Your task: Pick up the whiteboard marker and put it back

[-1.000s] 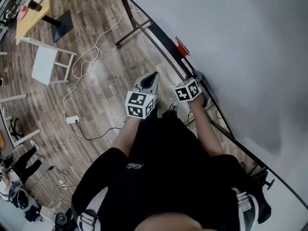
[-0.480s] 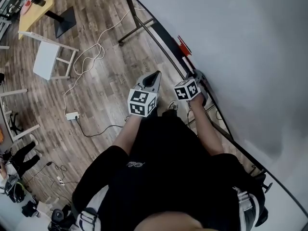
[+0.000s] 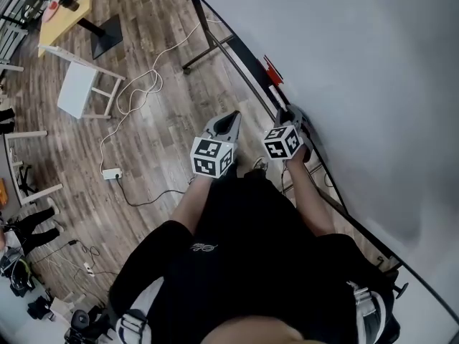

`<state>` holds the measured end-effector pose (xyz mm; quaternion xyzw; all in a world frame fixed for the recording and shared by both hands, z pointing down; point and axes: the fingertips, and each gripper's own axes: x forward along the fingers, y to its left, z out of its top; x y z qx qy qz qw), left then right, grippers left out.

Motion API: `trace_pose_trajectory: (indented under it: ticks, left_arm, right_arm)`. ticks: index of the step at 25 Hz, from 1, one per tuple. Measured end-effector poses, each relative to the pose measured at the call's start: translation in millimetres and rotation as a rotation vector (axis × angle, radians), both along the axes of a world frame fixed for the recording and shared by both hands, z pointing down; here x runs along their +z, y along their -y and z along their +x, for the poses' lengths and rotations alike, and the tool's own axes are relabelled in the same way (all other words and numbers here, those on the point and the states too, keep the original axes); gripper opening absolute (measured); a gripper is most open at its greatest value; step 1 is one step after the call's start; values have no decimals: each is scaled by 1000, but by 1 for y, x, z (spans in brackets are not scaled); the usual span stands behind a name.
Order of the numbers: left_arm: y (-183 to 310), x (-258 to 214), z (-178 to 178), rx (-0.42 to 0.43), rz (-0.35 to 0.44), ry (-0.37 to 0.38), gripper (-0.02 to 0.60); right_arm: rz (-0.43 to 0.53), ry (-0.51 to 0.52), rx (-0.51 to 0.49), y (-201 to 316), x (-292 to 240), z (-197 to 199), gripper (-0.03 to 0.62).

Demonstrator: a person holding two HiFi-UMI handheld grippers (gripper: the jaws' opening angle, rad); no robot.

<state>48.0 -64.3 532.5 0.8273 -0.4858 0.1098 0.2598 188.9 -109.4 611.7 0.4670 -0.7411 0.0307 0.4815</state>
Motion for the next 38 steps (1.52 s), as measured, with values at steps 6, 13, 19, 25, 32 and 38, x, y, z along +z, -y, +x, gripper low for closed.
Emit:
trace_pose_trajectory:
  ticks: [6,13,19,25,32,38]
  left_arm:
    - [2,-24,-8,-39,47,-18,7]
    - [-4,-79,-3,-75,178,-17,6]
    - [-26,-108,18,-111,238,-4,7]
    - [-52,-114,9,-148,247,-42,8]
    - [-63,-124,-16,-197,281,-47,8]
    - [-78,-141,-53,-240,310,-90,8]
  right_arm:
    - [158,310,-80,-4,-69,-28,54]
    - [261,622,-139,-23,-137,-47,54]
    - [317,773,-251,-50,-175,-54,54]
    - [345,834,-310,-78,-182,-68,54]
    - [370,853,-388,-91,-195,-96,54]
    - [358,886,-462,-106,-205,-143,52]
